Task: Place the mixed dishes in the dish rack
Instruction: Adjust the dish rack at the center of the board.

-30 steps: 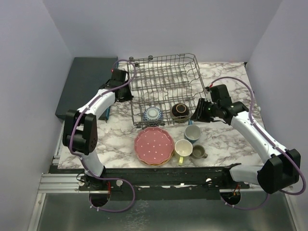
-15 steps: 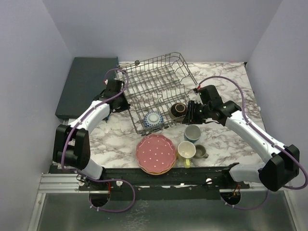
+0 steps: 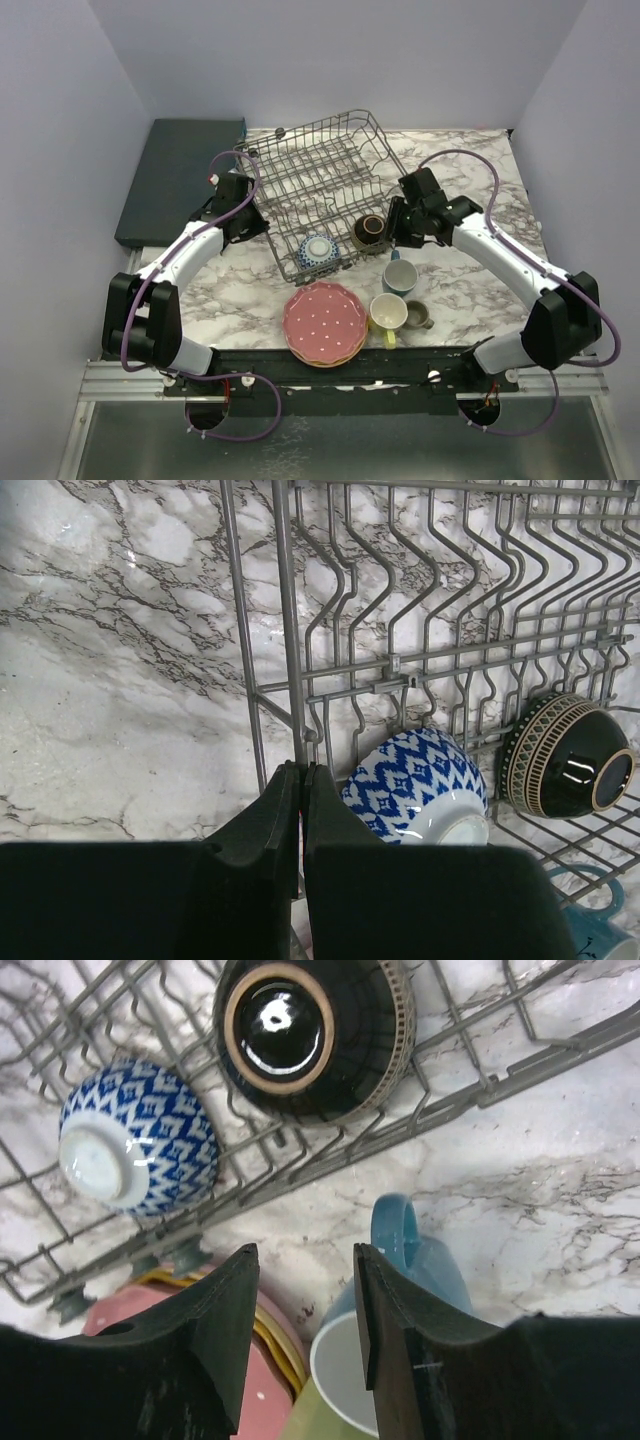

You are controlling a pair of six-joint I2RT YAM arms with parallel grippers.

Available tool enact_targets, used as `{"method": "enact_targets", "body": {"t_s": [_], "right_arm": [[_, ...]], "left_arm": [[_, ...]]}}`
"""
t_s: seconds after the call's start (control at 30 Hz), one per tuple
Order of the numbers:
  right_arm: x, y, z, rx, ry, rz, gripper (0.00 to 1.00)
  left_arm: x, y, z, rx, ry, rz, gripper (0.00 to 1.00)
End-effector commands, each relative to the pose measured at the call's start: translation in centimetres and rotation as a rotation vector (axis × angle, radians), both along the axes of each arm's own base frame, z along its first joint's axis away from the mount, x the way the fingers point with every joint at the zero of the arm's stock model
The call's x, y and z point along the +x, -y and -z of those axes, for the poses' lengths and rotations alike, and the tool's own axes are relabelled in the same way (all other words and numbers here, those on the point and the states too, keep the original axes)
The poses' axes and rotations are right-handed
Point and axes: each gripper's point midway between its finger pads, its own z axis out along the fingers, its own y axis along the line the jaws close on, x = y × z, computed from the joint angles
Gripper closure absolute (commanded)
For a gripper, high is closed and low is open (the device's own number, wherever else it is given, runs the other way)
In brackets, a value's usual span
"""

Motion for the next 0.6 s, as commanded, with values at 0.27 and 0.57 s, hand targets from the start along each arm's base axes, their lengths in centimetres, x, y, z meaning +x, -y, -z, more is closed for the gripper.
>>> {"method": "enact_targets", "body": {"t_s": [0.27, 0.57], "right_arm": [[3.8, 0.0, 2.2, -0.050, -0.012, 0.184, 0.50], [6.1, 0.2, 3.2, -0.059, -0.003, 0.203, 0.58]], "left_arm": [[-1.9, 2.0, 1.1, -0.070, -0.098, 0.104, 1.00], [-0.9, 3.3, 1.0, -0.116, -0.098, 0.150, 1.00]]}}
